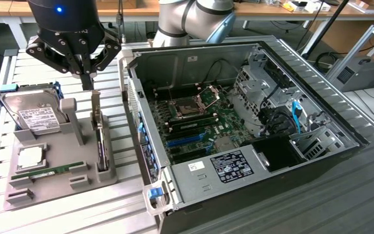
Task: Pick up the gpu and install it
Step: 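Reach for the gpu, then pick up the gpu and move the gpu toward the slot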
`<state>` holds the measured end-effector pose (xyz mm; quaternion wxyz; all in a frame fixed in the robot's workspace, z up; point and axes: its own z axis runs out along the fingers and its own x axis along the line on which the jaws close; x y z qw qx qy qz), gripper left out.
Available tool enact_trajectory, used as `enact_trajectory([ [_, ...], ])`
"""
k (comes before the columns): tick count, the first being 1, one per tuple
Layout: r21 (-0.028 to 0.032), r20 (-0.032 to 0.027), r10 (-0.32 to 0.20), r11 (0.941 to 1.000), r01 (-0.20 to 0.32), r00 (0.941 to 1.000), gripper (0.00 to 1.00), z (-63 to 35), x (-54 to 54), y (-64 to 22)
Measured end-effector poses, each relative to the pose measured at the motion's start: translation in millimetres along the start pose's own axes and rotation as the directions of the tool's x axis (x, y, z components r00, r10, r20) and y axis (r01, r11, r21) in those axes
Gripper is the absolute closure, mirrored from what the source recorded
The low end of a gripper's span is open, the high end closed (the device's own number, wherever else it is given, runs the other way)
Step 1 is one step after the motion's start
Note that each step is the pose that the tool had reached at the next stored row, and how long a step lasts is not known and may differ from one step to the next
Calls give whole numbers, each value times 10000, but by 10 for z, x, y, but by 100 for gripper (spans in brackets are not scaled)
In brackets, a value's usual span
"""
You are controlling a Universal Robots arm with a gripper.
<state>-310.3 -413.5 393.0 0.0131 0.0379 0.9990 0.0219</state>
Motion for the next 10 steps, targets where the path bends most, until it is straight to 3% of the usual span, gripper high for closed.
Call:
enact_trajectory([
  [10,0,-1,-1,10000,1,10000,89,-1,2,0],
])
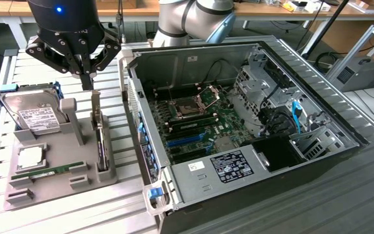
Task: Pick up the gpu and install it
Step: 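Pick up the gpu and move the gpu toward the slot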
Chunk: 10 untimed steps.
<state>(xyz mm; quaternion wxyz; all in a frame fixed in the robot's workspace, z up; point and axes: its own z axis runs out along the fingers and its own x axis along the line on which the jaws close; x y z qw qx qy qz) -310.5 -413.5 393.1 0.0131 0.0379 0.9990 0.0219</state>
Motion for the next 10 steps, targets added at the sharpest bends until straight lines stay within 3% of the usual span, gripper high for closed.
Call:
enact_trajectory([
  [4,0,0,0,10000,0,10000,89,0,0,0],
  [6,0,0,0,10000,0,10000,83,0,0,0],
  [7,0,0,0,10000,0,10000,70,0,0,0],
  [10,0,1,0,10000,0,10000,58,0,0,0],
])
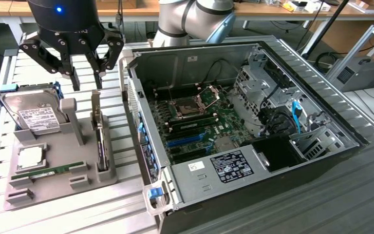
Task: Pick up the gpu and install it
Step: 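Pick up the gpu and move the gpu toward the slot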
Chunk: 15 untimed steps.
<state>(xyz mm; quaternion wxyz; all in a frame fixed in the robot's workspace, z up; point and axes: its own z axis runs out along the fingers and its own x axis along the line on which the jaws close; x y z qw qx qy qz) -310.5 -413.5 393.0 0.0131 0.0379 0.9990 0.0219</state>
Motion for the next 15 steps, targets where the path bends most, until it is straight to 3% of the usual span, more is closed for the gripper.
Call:
enact_trajectory([
  [6,-1,0,0,10000,0,10000,58,0,0,-10],
  [15,-5,-1,1,10000,-1,10000,58,-4,-8,-100],
])
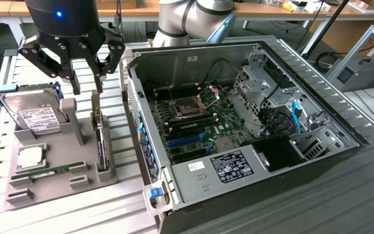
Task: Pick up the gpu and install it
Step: 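Pick up the gpu and move the gpu toward the slot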
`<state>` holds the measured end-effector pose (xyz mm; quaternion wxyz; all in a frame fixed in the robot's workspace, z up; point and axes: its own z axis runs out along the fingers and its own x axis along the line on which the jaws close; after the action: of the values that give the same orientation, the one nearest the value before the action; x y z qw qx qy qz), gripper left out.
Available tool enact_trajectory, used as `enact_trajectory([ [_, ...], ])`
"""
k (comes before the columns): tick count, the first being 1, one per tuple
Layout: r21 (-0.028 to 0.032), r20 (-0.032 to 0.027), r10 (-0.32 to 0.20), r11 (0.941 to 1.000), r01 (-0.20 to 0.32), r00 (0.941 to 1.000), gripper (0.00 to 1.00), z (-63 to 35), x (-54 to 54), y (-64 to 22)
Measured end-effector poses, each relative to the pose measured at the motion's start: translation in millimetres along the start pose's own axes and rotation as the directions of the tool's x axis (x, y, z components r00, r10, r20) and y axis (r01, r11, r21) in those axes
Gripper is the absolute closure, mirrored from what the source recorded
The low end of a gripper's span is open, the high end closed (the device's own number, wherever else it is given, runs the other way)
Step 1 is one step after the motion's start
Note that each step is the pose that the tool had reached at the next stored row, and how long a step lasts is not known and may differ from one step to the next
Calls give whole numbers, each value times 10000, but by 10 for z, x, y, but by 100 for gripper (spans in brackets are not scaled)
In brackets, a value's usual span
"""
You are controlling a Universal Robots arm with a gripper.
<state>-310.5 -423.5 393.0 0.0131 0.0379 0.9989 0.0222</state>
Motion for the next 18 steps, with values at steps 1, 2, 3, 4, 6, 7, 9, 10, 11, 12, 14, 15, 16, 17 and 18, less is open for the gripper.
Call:
enact_trajectory([
  [1,0,-1,0,10000,0,10000,58,2,0,0],
  [2,-2,2,-1,10000,1,10000,58,16,1,-2],
  [3,-1,1,-1,10000,1,10000,58,29,1,-2],
  [4,0,-1,-1,10000,1,10000,58,54,1,-3],
  [6,0,0,-1,10000,1,10000,58,94,2,-5],
  [7,0,0,-1,10000,1,10000,58,108,3,-6],
  [9,1,-1,-2,10000,2,10000,58,120,2,-6],
  [10,2,-2,-2,10000,2,10000,58,123,3,-6],
  [11,1,-1,-1,10000,1,10000,58,126,3,-7],
  [12,0,-1,-1,10000,1,10000,58,128,3,-6],
  [14,1,-1,-1,10000,1,10000,58,132,3,-7],
  [15,0,0,-1,10000,1,10000,58,134,3,-7],
  [16,1,-1,-1,10000,1,10000,58,135,3,-7],
  [17,1,-1,-1,10000,1,10000,58,136,3,-7],
  [18,1,-1,-1,10000,1,10000,58,137,3,-7],
])
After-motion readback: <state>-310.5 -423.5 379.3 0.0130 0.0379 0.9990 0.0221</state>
